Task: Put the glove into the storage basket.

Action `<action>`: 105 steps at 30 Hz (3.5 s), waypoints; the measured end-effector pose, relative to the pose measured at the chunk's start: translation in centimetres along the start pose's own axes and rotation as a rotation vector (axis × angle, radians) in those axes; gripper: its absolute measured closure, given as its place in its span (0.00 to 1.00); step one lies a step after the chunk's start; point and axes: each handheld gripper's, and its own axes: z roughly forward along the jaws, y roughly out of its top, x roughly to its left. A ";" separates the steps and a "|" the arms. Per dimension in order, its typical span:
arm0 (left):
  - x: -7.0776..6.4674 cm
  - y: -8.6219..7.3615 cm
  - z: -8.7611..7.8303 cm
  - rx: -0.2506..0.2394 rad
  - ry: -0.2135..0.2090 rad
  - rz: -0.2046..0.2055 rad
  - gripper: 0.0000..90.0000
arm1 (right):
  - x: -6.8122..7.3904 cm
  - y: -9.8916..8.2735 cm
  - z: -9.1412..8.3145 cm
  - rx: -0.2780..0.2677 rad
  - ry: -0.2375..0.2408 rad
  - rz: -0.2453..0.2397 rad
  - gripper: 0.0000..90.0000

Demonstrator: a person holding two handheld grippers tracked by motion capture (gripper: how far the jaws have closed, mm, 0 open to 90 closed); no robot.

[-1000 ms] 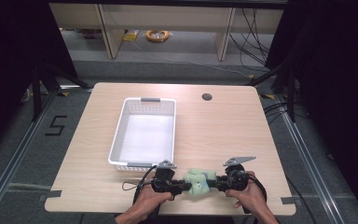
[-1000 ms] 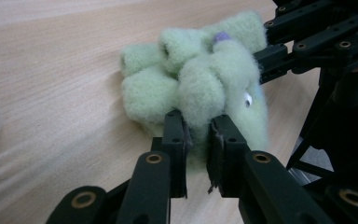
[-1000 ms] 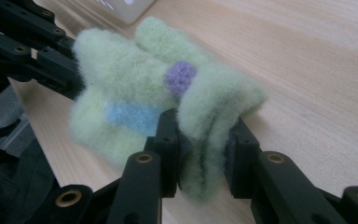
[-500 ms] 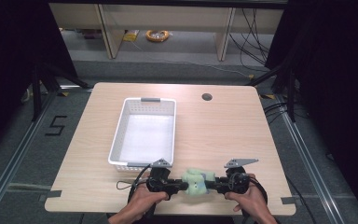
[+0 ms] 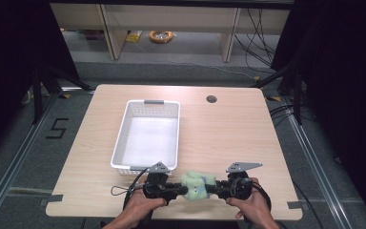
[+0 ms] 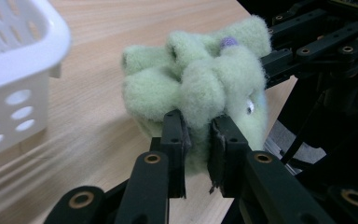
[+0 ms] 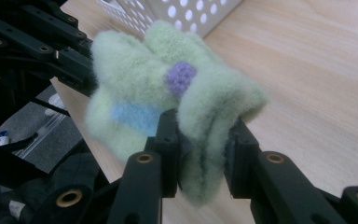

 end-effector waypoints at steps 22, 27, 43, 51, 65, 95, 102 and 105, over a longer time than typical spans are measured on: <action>0.3 4.7 -6.2 -0.055 0.049 0.042 0.84 | 3.6 7.1 -1.4 -0.052 0.051 -0.026 0.79; 0.9 5.9 -7.2 -0.062 0.086 0.039 0.84 | 3.7 9.3 -0.8 -0.047 0.028 -0.055 0.79; 5.2 8.6 -10.4 -0.024 0.158 -0.008 0.84 | 4.3 13.9 3.4 -0.038 0.035 -0.055 0.79; 7.7 8.9 -10.8 0.000 0.194 -0.052 0.84 | 4.2 15.3 6.2 -0.010 0.030 -0.028 0.79; 11.4 7.4 -10.5 0.056 0.239 -0.106 0.84 | 3.8 15.8 10.8 0.064 0.017 0.004 0.79; 11.8 7.9 -10.1 0.106 0.331 -0.045 0.71 | 2.7 15.0 15.1 0.218 -0.080 0.066 0.79; 10.9 8.0 -10.2 0.091 0.315 -0.024 0.69 | 2.7 15.1 15.3 0.218 -0.080 0.034 0.75; 10.5 8.0 -10.0 0.087 0.309 -0.022 0.68 | 2.9 15.2 15.3 0.230 -0.102 0.010 0.67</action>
